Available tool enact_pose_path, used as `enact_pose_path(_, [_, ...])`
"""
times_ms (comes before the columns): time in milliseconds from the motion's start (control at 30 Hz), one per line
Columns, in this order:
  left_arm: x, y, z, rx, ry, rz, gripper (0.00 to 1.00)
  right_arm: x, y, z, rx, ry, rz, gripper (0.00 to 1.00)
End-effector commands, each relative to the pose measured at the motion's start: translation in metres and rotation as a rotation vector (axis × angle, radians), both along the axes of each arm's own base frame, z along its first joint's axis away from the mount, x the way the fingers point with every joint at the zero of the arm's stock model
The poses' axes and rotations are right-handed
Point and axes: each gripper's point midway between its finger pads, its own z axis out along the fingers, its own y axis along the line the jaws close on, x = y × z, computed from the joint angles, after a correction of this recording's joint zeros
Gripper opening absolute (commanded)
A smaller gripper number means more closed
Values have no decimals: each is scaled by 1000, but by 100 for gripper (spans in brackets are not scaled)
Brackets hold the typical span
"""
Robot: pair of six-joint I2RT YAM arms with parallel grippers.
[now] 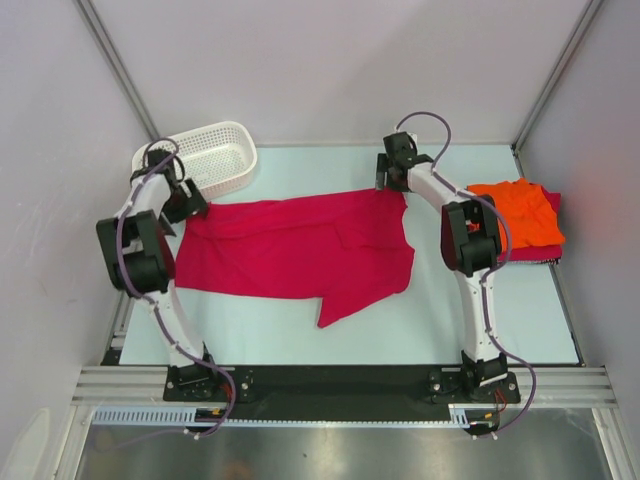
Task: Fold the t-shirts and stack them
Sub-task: Fold the flattened tshirt in 1/3 of the way
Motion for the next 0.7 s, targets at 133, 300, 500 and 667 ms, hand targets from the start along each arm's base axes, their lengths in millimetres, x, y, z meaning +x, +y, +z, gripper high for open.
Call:
enact_pose_path(133, [-66, 1, 71, 84, -193, 71, 100, -74, -11, 154, -55, -251, -12, 100])
enact_pose_path(300, [-113, -6, 56, 84, -179, 87, 100, -153, -5, 142, 103, -113, -9, 100])
enact_pose_path(500, [-153, -18, 5, -4, -37, 98, 95, -244, 27, 86, 327, 187, 47, 98])
enact_pose_path(667, [-121, -32, 19, -89, -172, 33, 96, -270, 45, 66, 356, 247, 83, 95])
